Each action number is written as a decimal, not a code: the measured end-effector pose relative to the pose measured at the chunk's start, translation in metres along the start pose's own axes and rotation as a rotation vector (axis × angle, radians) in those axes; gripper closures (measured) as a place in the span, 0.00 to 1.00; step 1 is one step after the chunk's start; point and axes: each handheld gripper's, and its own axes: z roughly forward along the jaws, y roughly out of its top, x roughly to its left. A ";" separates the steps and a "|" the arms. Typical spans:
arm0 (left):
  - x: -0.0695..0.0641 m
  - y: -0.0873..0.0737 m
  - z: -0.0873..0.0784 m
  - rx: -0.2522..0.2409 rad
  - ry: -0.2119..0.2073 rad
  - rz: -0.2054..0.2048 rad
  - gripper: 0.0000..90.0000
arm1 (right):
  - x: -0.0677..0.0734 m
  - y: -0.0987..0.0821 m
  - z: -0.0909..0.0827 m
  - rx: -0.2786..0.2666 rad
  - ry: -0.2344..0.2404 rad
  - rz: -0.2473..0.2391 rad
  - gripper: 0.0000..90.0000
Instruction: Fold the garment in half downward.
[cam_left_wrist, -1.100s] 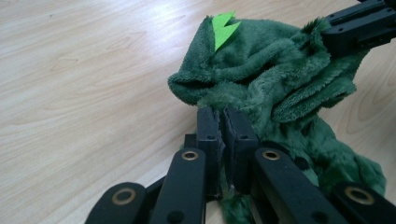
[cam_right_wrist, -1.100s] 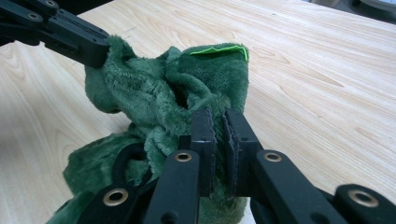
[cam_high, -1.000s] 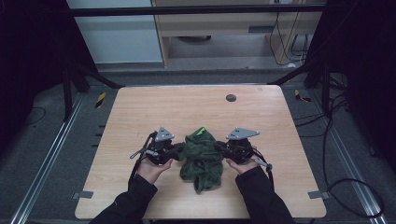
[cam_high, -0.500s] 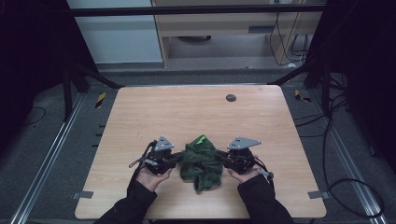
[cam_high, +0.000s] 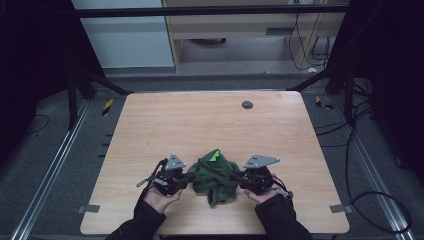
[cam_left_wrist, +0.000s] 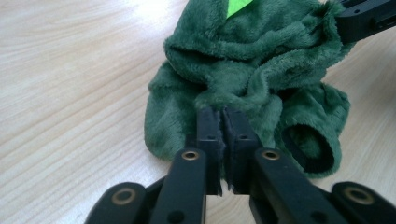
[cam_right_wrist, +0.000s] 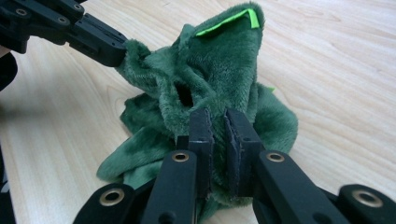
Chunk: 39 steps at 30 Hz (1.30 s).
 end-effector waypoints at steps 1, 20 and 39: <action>-0.001 -0.001 0.000 0.002 -0.002 -0.005 0.98 | 0.001 -0.002 0.000 0.005 0.004 0.005 0.91; -0.009 -0.015 0.011 0.064 -0.006 -0.007 0.99 | 0.009 -0.025 0.005 0.093 0.037 0.040 0.88; -0.005 -0.018 -0.016 0.018 -0.007 -0.041 0.90 | 0.002 -0.018 -0.016 0.017 0.000 0.067 0.80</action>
